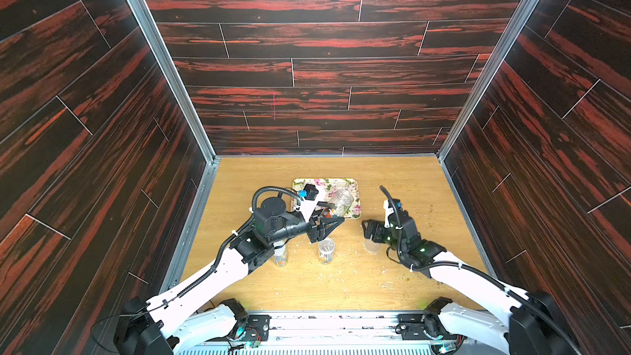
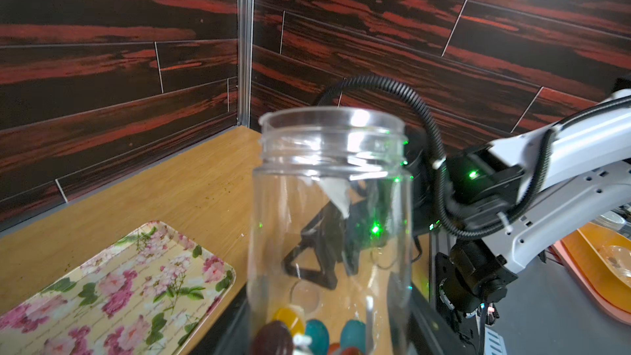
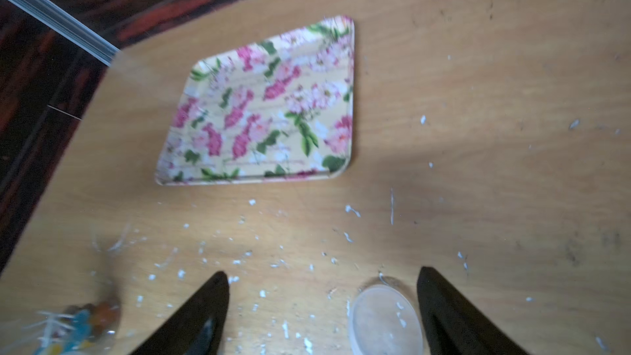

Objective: Pour the candies out of the jar
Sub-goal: Place the lid at the center of the board.

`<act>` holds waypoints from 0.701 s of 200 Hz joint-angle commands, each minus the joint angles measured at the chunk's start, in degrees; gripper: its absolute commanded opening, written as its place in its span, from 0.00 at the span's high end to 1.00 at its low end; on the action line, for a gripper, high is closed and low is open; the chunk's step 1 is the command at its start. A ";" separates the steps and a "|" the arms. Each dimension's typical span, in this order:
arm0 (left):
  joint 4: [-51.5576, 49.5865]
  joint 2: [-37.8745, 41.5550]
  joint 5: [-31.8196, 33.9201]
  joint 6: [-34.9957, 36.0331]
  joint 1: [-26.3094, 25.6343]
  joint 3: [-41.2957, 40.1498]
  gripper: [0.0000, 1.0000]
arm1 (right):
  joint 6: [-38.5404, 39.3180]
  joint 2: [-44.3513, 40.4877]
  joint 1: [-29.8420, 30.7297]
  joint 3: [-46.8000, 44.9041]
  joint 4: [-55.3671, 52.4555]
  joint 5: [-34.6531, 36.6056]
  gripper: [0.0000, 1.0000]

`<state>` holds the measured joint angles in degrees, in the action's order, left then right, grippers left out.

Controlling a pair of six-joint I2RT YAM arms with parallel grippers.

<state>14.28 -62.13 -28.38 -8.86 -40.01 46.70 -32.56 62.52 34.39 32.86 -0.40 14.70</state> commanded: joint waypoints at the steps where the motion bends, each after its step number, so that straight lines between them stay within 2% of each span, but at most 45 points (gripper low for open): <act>1: -0.32 -0.26 0.26 1.20 0.54 0.76 0.63 | -1.19 -2.05 -0.02 2.76 -6.08 0.66 0.11; 60: -3.95 -3.47 -1.58 2.64 4.68 3.87 0.63 | -0.22 -6.54 -1.86 9.00 -12.83 -0.15 0.10; 140: -9.95 -12.30 -2.27 9.80 11.13 8.62 0.63 | 0.47 -12.28 -3.91 9.95 -17.20 -1.25 0.10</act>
<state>6.09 -72.07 -29.74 -2.24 -30.17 52.56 -32.29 51.96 30.85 41.65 -14.81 13.63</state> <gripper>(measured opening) 0.590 0.899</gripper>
